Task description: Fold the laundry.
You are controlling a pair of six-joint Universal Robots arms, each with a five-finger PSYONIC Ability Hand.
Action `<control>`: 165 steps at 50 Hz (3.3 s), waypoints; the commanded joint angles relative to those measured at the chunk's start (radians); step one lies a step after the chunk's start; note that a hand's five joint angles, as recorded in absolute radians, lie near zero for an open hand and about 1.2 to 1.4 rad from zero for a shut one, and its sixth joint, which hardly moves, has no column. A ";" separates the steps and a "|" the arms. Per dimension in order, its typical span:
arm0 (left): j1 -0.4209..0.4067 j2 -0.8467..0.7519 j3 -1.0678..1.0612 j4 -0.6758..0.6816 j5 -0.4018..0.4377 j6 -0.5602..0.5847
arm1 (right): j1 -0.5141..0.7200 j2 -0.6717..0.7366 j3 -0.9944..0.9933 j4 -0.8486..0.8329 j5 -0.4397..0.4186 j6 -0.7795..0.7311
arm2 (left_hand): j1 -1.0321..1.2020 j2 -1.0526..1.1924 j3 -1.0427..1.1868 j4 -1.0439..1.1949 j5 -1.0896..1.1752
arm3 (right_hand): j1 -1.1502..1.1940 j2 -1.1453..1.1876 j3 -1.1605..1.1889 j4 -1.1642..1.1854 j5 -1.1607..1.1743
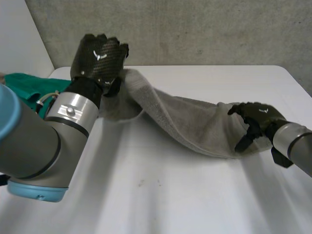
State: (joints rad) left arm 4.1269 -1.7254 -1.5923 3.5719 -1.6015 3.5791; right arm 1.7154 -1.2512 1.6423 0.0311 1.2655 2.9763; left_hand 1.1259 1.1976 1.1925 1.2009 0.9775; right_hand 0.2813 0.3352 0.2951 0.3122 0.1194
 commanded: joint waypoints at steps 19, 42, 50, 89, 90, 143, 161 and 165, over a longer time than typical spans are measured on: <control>-0.092 0.073 0.169 -0.148 -0.060 -0.039 | 0.202 0.133 0.088 -0.341 0.156 0.244 | 0.270 0.199 0.204 0.195 0.244 | 0.033 -0.021 0.019 0.002 0.020; -0.042 0.188 0.155 -0.153 -0.074 -0.066 | 0.125 0.282 -0.061 -0.376 0.333 0.208 | 0.270 0.199 0.204 0.195 0.244 | 0.584 0.530 0.570 0.553 0.572; 0.012 0.181 0.152 -0.179 -0.074 -0.102 | 0.079 0.245 -0.053 -0.361 0.240 0.188 | 0.270 0.199 0.204 0.195 0.244 | 1.115 1.061 1.101 1.084 1.102; 0.165 -0.390 0.211 -0.294 -0.066 -0.005 | 0.099 0.096 -0.292 0.402 0.221 -0.773 | 0.270 0.199 0.204 0.195 0.244 | 1.115 1.061 1.101 1.084 1.102; 0.167 -0.408 0.245 -0.286 -0.066 -0.005 | 0.104 0.152 -0.350 0.388 0.253 -0.787 | 0.270 0.199 0.204 0.195 0.244 | 1.115 1.061 1.101 1.084 1.102; 0.191 -0.356 -0.028 0.265 -0.017 0.050 | 0.061 0.156 -0.015 -0.273 0.097 -0.407 | 0.270 0.199 0.204 0.195 0.244 | 0.762 0.708 0.748 0.731 0.749; 0.193 -0.306 -0.038 0.263 -0.018 0.000 | -0.089 0.162 -0.012 -0.198 0.060 -0.020 | 0.270 0.199 0.204 0.195 0.244 | 0.153 0.099 0.139 0.122 0.140; 0.197 -0.306 -0.037 0.263 -0.018 0.000 | -0.089 0.177 -0.016 -0.189 0.026 -0.022 | 0.270 0.199 0.204 0.195 0.244 | 0.185 0.131 0.171 0.154 0.173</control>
State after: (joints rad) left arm 4.3202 -2.0298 -1.6322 3.8349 -1.6212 3.5800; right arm 1.6252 -1.0889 1.6272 -0.1802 1.3291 2.9548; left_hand 1.1259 1.2006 1.1957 1.2014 0.9775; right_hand 0.3673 0.4210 0.4173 0.4028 0.2309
